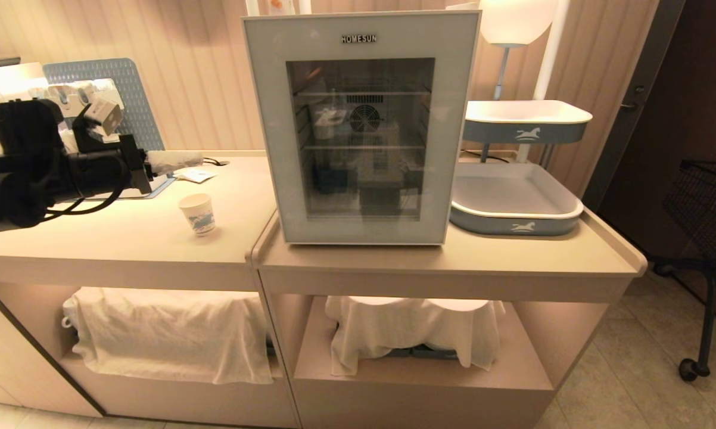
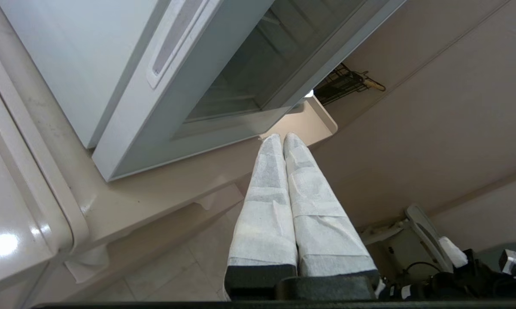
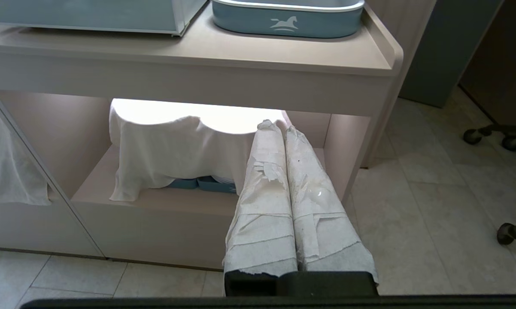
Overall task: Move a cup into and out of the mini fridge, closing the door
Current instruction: Open the freezer door
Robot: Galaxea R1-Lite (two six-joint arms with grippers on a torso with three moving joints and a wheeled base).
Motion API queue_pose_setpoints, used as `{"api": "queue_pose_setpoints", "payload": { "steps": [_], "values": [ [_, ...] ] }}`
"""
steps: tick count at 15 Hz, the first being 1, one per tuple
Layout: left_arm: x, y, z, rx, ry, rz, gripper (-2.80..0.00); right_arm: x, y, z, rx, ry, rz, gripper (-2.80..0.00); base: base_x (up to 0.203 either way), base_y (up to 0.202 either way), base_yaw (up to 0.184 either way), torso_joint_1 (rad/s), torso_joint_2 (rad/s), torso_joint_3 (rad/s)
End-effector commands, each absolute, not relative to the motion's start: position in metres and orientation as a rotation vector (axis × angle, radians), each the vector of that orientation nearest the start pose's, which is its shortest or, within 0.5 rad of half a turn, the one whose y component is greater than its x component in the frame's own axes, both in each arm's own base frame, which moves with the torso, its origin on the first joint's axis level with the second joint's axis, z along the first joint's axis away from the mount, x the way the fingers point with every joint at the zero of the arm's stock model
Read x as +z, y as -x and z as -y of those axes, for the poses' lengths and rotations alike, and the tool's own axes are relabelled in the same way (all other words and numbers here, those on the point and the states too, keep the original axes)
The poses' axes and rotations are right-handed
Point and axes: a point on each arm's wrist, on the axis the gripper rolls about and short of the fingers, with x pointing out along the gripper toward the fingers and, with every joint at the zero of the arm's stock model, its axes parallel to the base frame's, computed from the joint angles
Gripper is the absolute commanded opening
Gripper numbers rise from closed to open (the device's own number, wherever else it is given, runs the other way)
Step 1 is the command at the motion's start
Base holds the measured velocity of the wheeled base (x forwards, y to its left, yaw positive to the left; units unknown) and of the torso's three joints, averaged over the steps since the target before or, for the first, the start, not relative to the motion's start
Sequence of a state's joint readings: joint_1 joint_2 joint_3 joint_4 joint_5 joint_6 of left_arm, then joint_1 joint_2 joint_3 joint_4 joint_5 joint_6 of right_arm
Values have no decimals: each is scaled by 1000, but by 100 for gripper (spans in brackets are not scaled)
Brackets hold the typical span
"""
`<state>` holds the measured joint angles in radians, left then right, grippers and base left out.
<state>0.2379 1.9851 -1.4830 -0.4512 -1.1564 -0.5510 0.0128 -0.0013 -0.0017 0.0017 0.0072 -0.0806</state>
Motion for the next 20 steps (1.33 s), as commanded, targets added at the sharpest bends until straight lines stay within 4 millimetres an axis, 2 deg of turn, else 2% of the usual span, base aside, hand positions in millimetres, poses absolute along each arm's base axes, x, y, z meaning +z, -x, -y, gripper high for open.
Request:
{"api": "queue_pose_setpoints", "payload": {
  "steps": [1,4,6,8,13,15,20],
  "values": [
    [250,-392,-79,-880,544,-291,-280,76,23,0,20,81,2,-280,0,0,0,0,0,0],
    [251,-394,-93,-834,502,-243,-280,76,23,0,23,81,2,-280,0,0,0,0,0,0],
    [246,-405,-98,-812,471,-217,-280,76,23,0,20,81,2,-280,0,0,0,0,0,0],
    [241,-412,-100,-754,430,-188,-280,76,23,0,23,81,2,-280,0,0,0,0,0,0],
    [226,-432,-103,-758,419,-192,-280,76,23,0,20,81,2,-280,0,0,0,0,0,0],
    [217,-443,-91,-784,427,-207,-280,76,23,0,21,81,2,-280,0,0,0,0,0,0],
    [210,-459,-43,-882,439,-231,-280,76,23,0,23,81,2,-280,0,0,0,0,0,0]
  ]
}}
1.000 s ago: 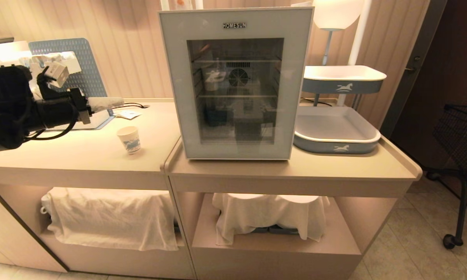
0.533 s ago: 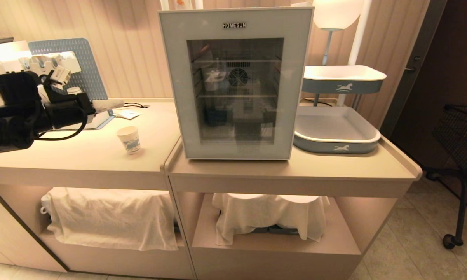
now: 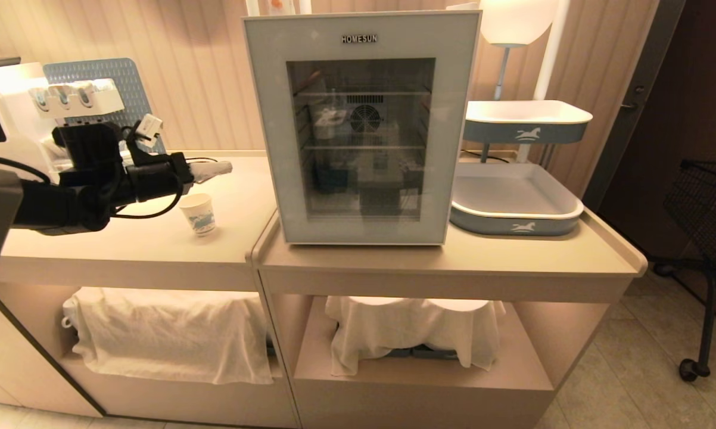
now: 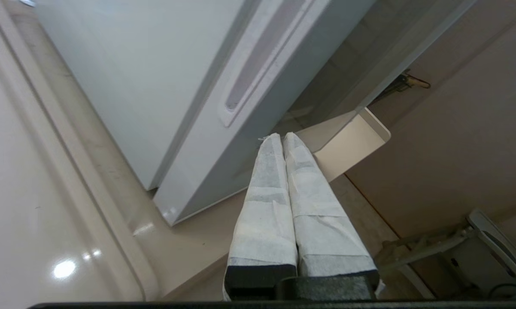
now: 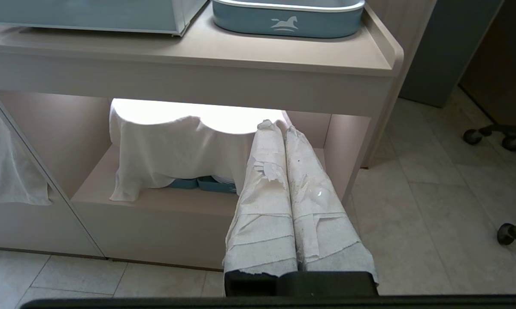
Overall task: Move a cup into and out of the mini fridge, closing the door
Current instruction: Open the freezer door
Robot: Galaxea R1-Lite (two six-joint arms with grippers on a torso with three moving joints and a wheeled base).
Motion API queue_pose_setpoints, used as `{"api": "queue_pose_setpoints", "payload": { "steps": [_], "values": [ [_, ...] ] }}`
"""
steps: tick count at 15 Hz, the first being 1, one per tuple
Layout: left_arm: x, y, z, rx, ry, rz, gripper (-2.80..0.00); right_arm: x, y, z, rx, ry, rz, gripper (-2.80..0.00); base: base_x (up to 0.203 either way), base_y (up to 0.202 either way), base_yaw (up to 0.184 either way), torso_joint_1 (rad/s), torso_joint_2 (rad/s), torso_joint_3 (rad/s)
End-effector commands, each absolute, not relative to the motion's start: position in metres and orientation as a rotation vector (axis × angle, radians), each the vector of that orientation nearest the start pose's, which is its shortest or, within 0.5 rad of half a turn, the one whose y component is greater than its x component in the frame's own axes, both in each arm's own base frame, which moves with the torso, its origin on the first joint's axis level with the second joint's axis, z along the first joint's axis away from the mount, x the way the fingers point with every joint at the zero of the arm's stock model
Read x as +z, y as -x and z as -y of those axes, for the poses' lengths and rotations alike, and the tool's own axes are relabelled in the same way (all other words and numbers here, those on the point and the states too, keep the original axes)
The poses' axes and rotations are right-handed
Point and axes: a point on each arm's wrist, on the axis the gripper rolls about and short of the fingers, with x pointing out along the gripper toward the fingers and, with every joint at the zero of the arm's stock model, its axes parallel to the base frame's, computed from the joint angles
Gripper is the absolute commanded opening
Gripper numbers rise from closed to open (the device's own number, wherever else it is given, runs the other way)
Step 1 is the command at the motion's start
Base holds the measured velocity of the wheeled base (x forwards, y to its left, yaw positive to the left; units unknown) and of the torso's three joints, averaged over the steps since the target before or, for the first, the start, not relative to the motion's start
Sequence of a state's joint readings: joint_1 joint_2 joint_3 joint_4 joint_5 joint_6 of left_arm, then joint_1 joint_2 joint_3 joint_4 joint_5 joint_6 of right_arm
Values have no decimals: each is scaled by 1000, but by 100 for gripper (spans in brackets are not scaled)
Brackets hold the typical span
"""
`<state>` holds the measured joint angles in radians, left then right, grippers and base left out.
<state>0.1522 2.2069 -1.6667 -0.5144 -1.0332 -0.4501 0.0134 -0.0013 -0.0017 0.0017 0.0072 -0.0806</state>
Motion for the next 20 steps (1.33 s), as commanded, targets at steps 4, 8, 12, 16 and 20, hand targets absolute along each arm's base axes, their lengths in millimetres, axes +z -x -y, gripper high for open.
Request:
{"api": "queue_pose_setpoints", "payload": {
  "steps": [4,8,12,16,20],
  "values": [
    [222,-459,-26,-935,449,-193,-280,76,23,0,22,81,2,-280,0,0,0,0,0,0],
    [222,-458,-21,-955,444,-154,-280,76,23,0,21,81,2,-280,0,0,0,0,0,0],
    [224,-453,-20,-979,456,-143,-280,76,23,0,36,81,3,-280,0,0,0,0,0,0],
    [224,-451,-19,-973,448,-130,-280,76,23,0,20,81,2,-280,0,0,0,0,0,0],
    [228,-448,-20,-965,440,-113,0,76,23,0,20,81,1,-280,0,0,0,0,0,0]
  ]
}}
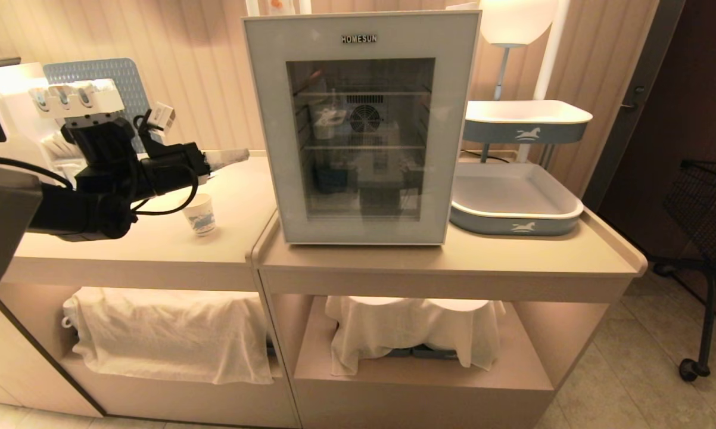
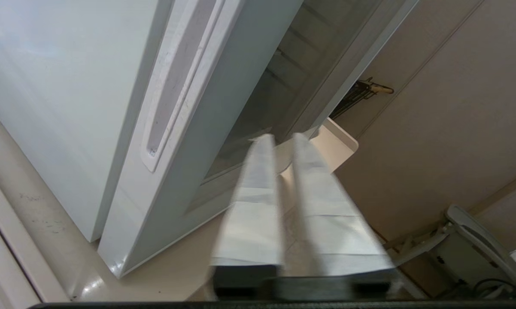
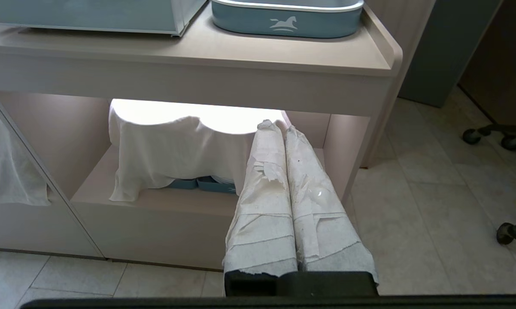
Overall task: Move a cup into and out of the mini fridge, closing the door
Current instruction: Open the freezer door
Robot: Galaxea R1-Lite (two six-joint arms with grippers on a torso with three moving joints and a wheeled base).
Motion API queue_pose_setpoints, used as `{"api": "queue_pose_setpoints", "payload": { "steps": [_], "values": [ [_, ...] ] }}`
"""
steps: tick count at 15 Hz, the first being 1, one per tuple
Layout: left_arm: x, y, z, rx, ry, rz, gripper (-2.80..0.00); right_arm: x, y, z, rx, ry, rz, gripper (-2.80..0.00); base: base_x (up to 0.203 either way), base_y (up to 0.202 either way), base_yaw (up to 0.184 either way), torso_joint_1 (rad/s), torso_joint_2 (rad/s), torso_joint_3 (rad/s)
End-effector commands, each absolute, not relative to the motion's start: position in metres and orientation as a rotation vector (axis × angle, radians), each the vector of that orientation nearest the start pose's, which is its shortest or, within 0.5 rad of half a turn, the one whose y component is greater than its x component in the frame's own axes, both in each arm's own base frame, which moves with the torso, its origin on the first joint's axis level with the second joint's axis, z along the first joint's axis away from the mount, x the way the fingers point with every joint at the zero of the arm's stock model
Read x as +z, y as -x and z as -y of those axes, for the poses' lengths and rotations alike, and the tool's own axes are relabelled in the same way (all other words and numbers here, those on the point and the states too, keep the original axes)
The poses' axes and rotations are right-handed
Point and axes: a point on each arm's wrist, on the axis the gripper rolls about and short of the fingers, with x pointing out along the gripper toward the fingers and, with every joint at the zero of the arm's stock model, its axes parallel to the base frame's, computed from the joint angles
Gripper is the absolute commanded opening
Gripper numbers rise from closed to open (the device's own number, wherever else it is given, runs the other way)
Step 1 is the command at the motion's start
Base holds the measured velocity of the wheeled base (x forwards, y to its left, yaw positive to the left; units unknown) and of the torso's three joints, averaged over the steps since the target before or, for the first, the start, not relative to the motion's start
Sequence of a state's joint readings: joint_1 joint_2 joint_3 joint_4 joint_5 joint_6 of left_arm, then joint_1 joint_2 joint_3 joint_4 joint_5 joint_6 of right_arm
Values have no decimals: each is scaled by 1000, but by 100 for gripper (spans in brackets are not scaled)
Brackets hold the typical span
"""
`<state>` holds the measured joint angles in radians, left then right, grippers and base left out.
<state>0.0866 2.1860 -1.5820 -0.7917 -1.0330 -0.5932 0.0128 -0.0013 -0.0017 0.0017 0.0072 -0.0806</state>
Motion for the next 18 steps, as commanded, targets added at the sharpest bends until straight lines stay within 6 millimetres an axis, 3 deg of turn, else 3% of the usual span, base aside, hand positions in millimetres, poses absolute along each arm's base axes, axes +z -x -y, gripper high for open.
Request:
{"api": "queue_pose_setpoints", "payload": {
  "steps": [1,9,18],
  "values": [
    [229,-447,-20,-966,438,-111,0,76,23,0,21,81,2,-280,0,0,0,0,0,0],
    [216,-446,-20,-905,396,-105,0,76,23,0,20,81,2,-280,0,0,0,0,0,0],
    [213,-469,-18,-922,335,-52,0,76,23,0,22,81,1,-280,0,0,0,0,0,0]
  ]
}}
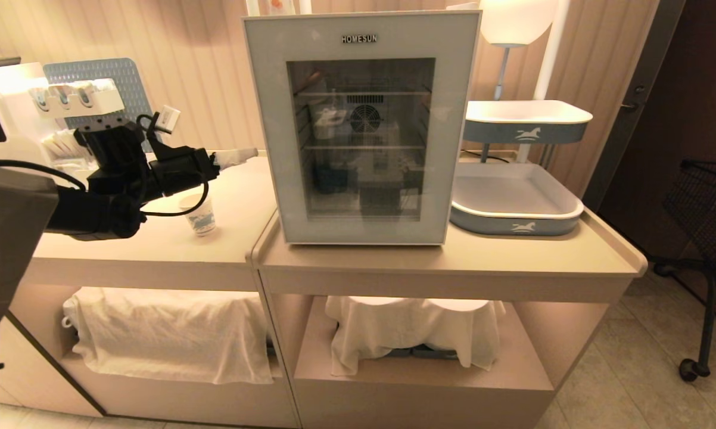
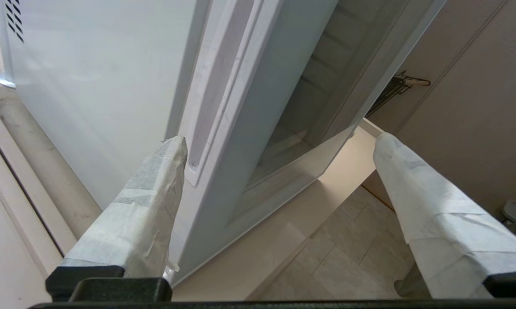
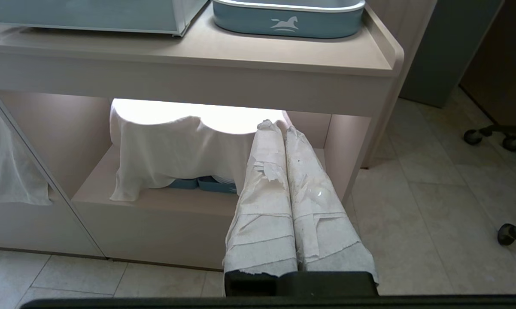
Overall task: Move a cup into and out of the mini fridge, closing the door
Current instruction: Open the freezer door
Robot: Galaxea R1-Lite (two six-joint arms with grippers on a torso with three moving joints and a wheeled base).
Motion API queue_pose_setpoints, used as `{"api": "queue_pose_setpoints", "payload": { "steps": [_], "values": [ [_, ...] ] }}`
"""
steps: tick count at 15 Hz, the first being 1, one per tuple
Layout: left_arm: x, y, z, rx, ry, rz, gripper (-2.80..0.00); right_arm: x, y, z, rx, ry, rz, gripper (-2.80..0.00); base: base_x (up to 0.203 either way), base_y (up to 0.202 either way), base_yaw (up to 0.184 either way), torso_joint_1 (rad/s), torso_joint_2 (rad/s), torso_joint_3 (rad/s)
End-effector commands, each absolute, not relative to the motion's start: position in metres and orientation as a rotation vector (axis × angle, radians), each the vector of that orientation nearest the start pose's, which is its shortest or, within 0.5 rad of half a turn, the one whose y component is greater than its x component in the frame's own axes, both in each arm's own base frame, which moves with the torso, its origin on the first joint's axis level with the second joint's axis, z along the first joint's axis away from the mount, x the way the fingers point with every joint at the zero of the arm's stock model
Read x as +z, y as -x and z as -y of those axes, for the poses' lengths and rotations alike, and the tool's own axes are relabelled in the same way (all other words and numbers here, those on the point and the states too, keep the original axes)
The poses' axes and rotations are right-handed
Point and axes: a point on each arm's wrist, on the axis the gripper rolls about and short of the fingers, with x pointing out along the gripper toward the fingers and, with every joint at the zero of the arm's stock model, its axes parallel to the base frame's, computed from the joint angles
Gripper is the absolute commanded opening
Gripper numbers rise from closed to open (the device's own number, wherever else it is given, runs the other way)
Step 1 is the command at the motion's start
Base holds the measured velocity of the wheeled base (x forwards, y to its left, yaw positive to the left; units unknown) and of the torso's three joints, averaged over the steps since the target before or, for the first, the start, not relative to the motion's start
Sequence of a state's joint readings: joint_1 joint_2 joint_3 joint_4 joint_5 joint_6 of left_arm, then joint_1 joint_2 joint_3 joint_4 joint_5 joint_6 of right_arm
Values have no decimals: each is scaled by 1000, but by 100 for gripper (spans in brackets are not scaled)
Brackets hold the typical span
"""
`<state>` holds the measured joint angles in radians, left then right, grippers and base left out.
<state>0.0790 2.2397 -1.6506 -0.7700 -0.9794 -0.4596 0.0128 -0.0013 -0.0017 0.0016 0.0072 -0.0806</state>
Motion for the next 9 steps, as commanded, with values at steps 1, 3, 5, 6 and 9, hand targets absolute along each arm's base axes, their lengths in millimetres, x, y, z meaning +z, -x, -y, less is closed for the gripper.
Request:
{"api": "queue_pose_setpoints", "payload": {
  "steps": [1,3,5,6,9],
  "values": [
    [212,-471,-14,-931,333,-50,0,76,23,0,20,81,2,-280,0,0,0,0,0,0],
    [209,-476,-8,-949,324,-42,0,76,23,0,20,81,2,-280,0,0,0,0,0,0],
    [210,-481,-4,-961,315,-30,0,76,23,0,21,81,2,-280,0,0,0,0,0,0],
    [209,-481,-3,-964,316,-33,0,76,23,0,20,81,2,-280,0,0,0,0,0,0],
    [206,-482,5,-979,320,-39,0,76,23,0,20,81,2,-280,0,0,0,0,0,0]
  ]
}}
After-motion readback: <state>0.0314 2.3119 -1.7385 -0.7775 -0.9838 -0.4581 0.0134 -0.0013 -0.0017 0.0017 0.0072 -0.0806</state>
